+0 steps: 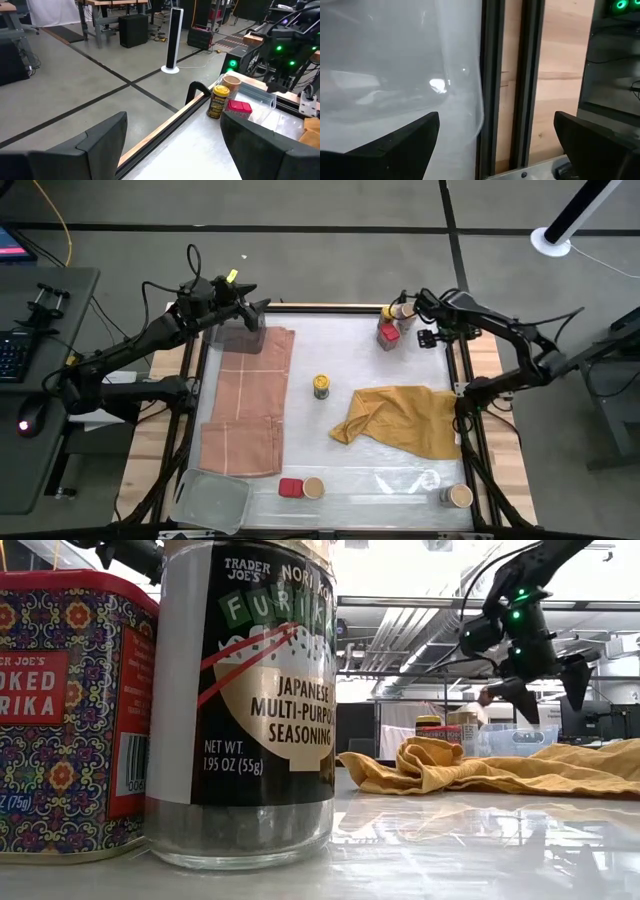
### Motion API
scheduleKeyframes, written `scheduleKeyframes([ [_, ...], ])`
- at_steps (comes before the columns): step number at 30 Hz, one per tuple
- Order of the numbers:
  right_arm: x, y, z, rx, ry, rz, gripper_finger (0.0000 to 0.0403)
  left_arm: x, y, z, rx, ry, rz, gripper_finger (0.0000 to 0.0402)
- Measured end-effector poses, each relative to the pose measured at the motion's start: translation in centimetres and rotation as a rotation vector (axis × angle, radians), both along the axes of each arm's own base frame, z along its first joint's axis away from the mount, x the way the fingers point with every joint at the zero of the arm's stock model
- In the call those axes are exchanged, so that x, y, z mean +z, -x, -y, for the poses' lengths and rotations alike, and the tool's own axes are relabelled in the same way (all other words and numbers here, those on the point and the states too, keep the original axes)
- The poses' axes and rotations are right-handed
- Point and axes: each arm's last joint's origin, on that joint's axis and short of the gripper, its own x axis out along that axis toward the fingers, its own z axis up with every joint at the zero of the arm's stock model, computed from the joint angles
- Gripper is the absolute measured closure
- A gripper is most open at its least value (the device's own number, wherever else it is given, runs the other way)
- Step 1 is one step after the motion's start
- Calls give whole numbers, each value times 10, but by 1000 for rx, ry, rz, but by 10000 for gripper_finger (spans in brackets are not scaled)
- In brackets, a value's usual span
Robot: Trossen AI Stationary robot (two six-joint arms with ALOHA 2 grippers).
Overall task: Sort spices by type
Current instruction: Put the top gold seasoning bottle into the transparent bin
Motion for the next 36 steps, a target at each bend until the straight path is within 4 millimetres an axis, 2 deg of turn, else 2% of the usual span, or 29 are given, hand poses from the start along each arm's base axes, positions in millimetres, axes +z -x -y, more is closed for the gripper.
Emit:
scheduleKeyframes([
  [6, -9, -3, 3, 40, -65, -38, 13, 0, 0, 0, 0, 0, 0, 96],
  [12, -10, -4, 2, 41, -93, -26, 13, 0, 0, 0, 0, 0, -1, 96],
  [26, -8, -18, -13, 135, -165, -1, 13, -1, 0, 0, 0, 3, -8, 96],
  [30, 12, -23, -8, 177, -107, -28, 13, -1, 0, 0, 0, 3, -8, 96],
  [36, 72, -35, 10, 234, 98, 18, 13, -1, 0, 0, 0, 3, -8, 96],
])
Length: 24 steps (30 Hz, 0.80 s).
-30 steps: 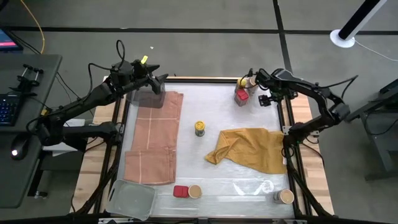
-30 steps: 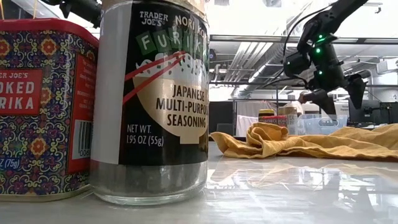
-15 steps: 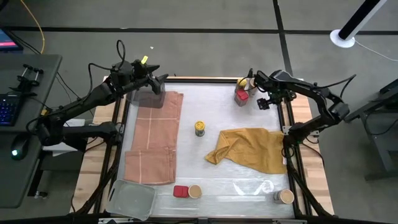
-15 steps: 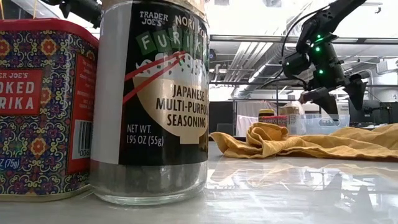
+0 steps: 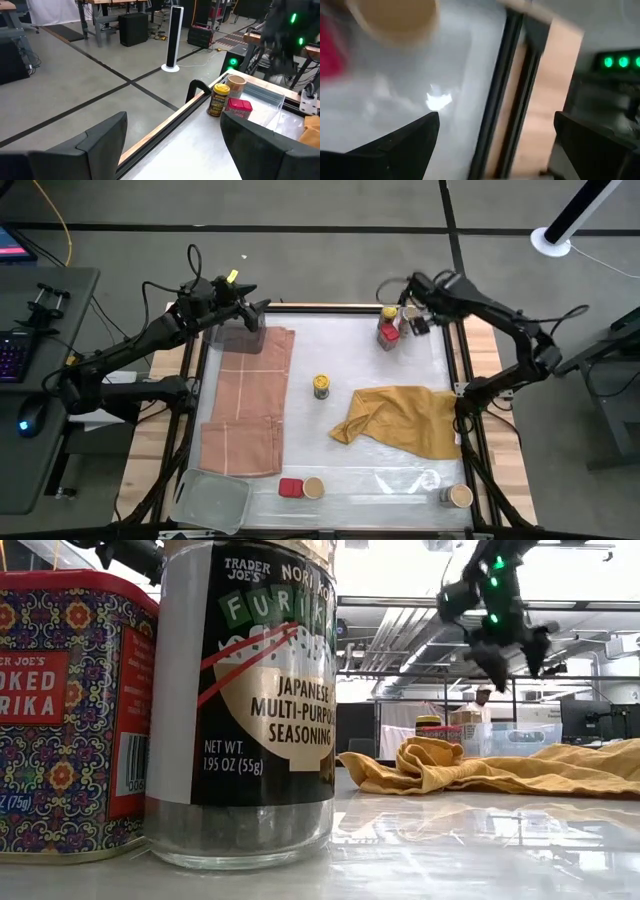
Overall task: Sort spices by type
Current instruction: Put the top gold seasoning bottle into the transparent bin, then put the right gold seasoning bottle into the transparent bin
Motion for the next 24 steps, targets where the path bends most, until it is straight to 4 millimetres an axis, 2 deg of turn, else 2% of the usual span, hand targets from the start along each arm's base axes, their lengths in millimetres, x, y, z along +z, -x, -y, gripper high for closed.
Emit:
scheduleKeyframes([
  [4, 35, -6, 14, -81, 201, 132, 13, 0, 0, 0, 1, 2, 1, 96],
  [8, 52, -8, 26, -155, 334, 252, 13, -1, 0, 0, 1, 11, -10, 96],
  [17, 54, -9, 36, -265, 406, 380, 13, -4, 1, 1, 9, 53, -9, 96],
  [21, 58, -21, 49, -211, 363, 632, 13, -3, 1, 1, 9, 49, -3, 96],
  [24, 45, -37, 65, -157, 261, 750, 13, -3, 1, 0, 9, 49, -2, 96],
])
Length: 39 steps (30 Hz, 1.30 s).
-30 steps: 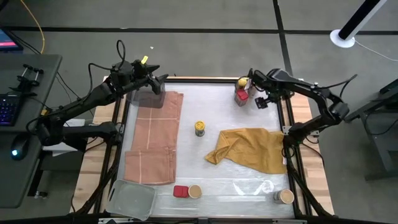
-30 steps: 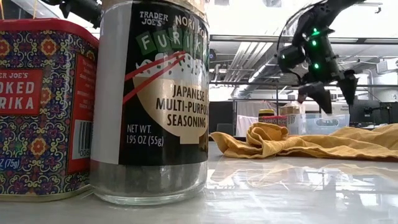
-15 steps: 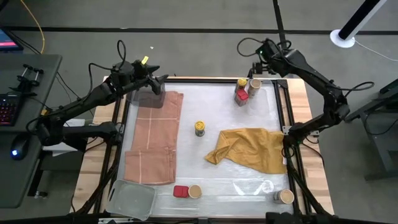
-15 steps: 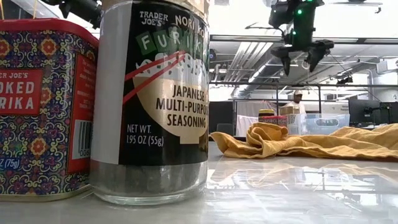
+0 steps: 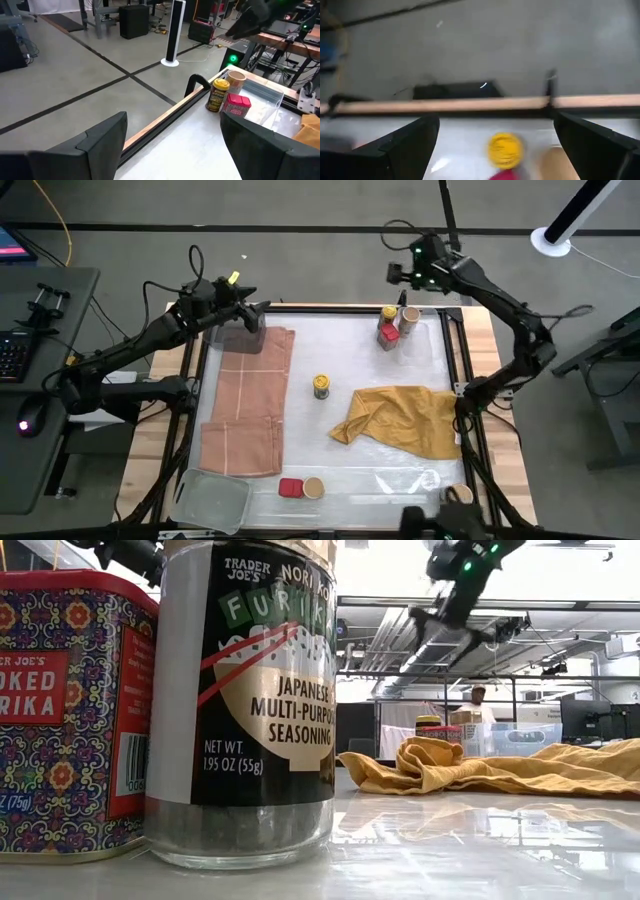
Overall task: Sort spices by type
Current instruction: Put the right gold seasoning bottle into the transparent bin
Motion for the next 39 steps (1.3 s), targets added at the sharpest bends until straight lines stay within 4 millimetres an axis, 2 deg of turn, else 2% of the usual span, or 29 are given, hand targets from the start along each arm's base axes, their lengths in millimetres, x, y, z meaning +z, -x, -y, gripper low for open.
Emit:
scheduleKeyframes([
  [7, -59, -44, 31, 163, -210, -82, 13, 0, 0, 0, 0, 0, 1, 96],
  [10, -71, -61, 37, 231, -254, -128, 13, 0, 0, 0, 0, 6, 5, 96],
  [12, -75, -66, 39, 245, -276, -210, 13, 0, 0, 0, 2, 14, 11, 96],
  [15, -74, -68, 43, 251, -264, -299, 13, 0, 0, 0, 4, 23, 19, 96],
  [20, -61, -64, 46, 241, -216, -375, 13, 0, 0, 0, 6, 28, 22, 96],
  [28, -55, -61, 48, 310, -234, -357, 13, 0, 0, 0, 8, 33, 25, 96],
  [31, -55, -67, 41, 412, -276, -304, 13, -1, 0, 1, 4, 43, 18, 96],
  [34, -51, -76, 24, 553, -312, -263, 13, -3, 0, 3, -60, 85, 19, 96],
  [39, -28, -90, -27, 748, -312, -296, 13, -7, 0, 6, -126, 133, 1, 96],
])
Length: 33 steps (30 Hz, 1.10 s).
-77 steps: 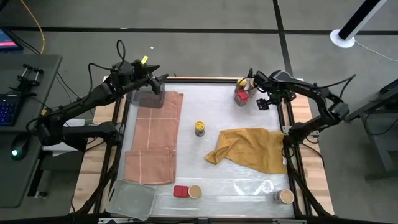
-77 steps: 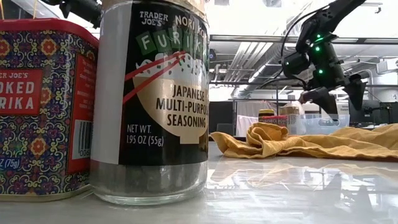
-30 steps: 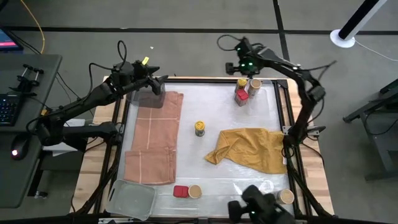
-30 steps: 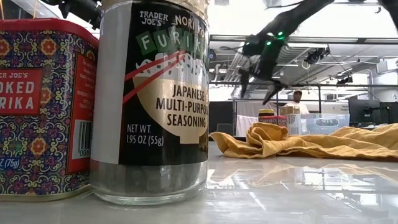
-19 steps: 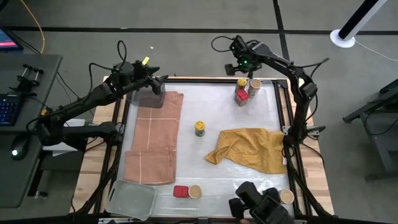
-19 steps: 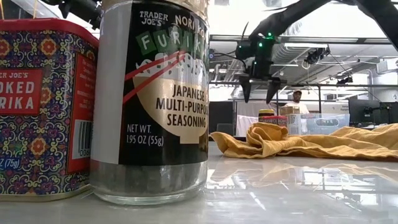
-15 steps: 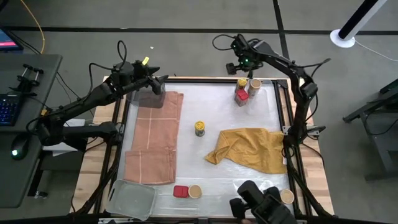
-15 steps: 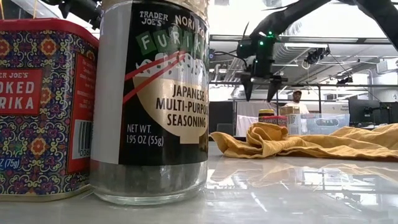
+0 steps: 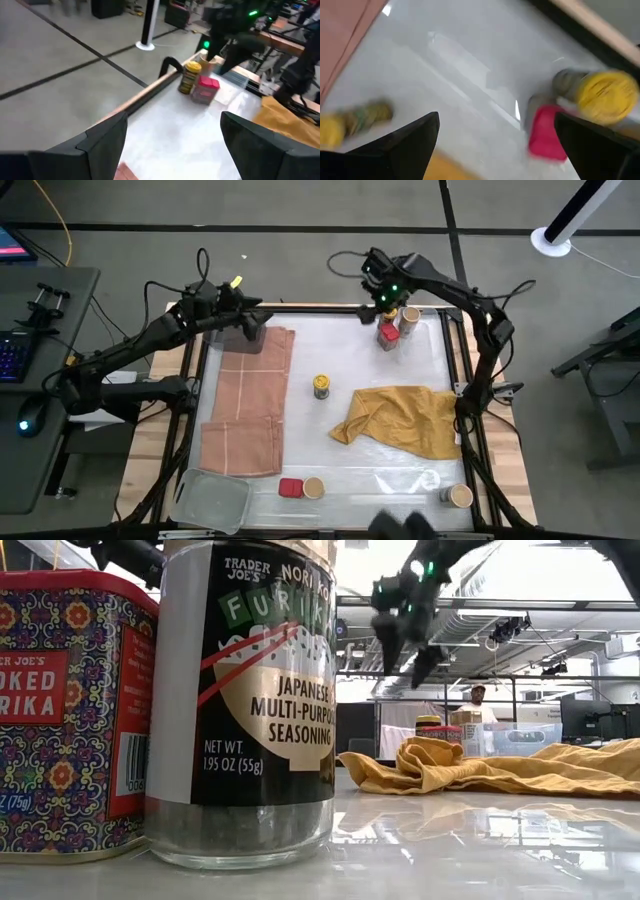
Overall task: Sort spices by type
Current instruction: Put the right gold seasoning bottle into the transparent bin
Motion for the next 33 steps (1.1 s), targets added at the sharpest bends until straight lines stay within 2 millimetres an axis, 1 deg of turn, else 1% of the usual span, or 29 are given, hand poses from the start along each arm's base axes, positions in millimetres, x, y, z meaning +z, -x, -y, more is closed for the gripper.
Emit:
scheduleKeyframes([
  [3, 15, -4, -40, 72, -18, -33, 13, -2, 0, 1, -26, 19, -8, 96],
  [7, 34, -3, -103, 85, -89, -96, 13, -4, 0, 3, -79, 52, -18, 96],
  [10, 41, 0, -149, 97, -133, -169, 13, -7, 0, 6, -163, 84, -29, 96],
  [12, 42, 1, -177, 99, -175, -147, 13, -8, 0, 8, -194, 119, -32, 96],
  [13, 41, 3, -190, 93, -206, -152, 13, -9, 0, 8, -196, 147, -31, 96],
  [15, 33, 9, -216, 70, -252, -221, 13, -12, 1, 10, -185, 213, -29, 96],
  [18, 7, 22, -253, 32, -301, -347, 13, -14, 0, 15, -200, 310, -19, 96],
  [22, -27, 51, -297, -7, -355, -552, 13, -17, -6, 26, -221, 407, -18, 96],
  [24, -40, 67, -316, -16, -357, -631, 13, -16, -10, 32, -238, 432, -14, 96],
  [26, -45, 81, -332, -10, -366, -671, 13, -16, -14, 38, -261, 452, -7, 96],
  [28, -46, 92, -347, 4, -388, -698, 13, -15, -17, 44, -286, 472, 6, 96],
  [33, -38, 110, -379, -39, -438, -746, 13, -12, -25, 60, -344, 516, 25, 96],
])
